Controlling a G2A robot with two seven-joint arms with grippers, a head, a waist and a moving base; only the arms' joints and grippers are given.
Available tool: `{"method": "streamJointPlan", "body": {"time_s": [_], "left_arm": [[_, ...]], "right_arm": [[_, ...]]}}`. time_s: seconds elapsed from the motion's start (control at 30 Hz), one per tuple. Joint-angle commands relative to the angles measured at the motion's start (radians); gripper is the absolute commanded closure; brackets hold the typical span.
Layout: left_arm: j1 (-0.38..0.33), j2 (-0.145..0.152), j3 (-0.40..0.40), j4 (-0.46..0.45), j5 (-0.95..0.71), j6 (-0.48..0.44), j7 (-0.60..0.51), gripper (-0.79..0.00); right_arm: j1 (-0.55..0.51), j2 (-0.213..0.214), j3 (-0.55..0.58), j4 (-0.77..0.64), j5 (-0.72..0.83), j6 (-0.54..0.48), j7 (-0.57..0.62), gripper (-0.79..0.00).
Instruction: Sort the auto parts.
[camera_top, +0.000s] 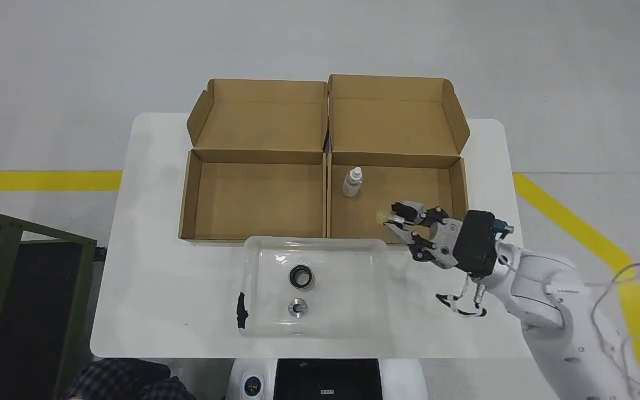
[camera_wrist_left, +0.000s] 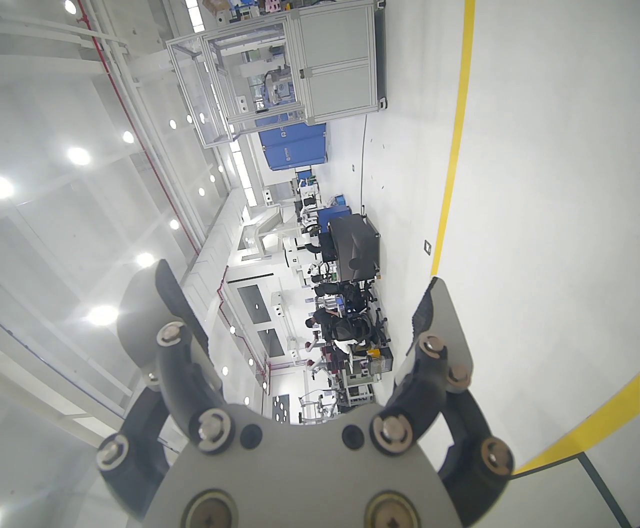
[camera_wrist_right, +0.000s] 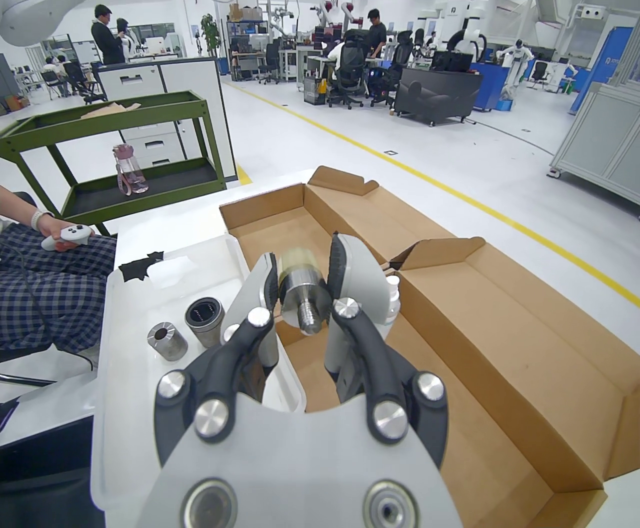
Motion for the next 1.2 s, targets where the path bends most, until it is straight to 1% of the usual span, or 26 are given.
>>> {"method": "streamJointPlan", "body": {"time_s": [0.0, 0.1, 0.23, 0.37, 0.53, 0.77, 1.0, 1.17], "left_arm": [[0.0, 0.0, 0.0, 0.0, 0.0, 0.0, 0.0, -0.785], [0.0, 0.0, 0.0, 0.0, 0.0, 0.0, 0.0, -0.785], [0.0, 0.0, 0.0, 0.0, 0.0, 0.0, 0.0, -0.785], [0.0, 0.0, 0.0, 0.0, 0.0, 0.0, 0.0, -0.785], [0.0, 0.0, 0.0, 0.0, 0.0, 0.0, 0.0, -0.785], [0.0, 0.0, 0.0, 0.0, 0.0, 0.0, 0.0, -0.785], [0.0, 0.0, 0.0, 0.0, 0.0, 0.0, 0.0, -0.785], [0.0, 0.0, 0.0, 0.0, 0.0, 0.0, 0.0, -0.785]], "right_arm": [[0.003, -0.001, -0.001, 0.0, -0.001, -0.005, -0.006, 0.0], [0.013, -0.002, -0.011, 0.007, -0.01, -0.011, -0.002, 0.0], [0.037, -0.003, -0.035, 0.011, -0.053, -0.014, 0.042, 0.0], [0.072, -0.006, -0.071, 0.021, -0.092, -0.01, 0.113, 0.0], [0.12, -0.009, -0.113, 0.039, -0.151, 0.032, 0.226, 0.0], [0.221, -0.018, -0.167, 0.108, -0.217, 0.079, 0.353, 0.0], [0.328, -0.029, -0.232, 0.185, -0.223, 0.079, 0.506, 0.0], [0.395, -0.041, -0.285, 0.245, -0.222, 0.091, 0.565, 0.0]]}}
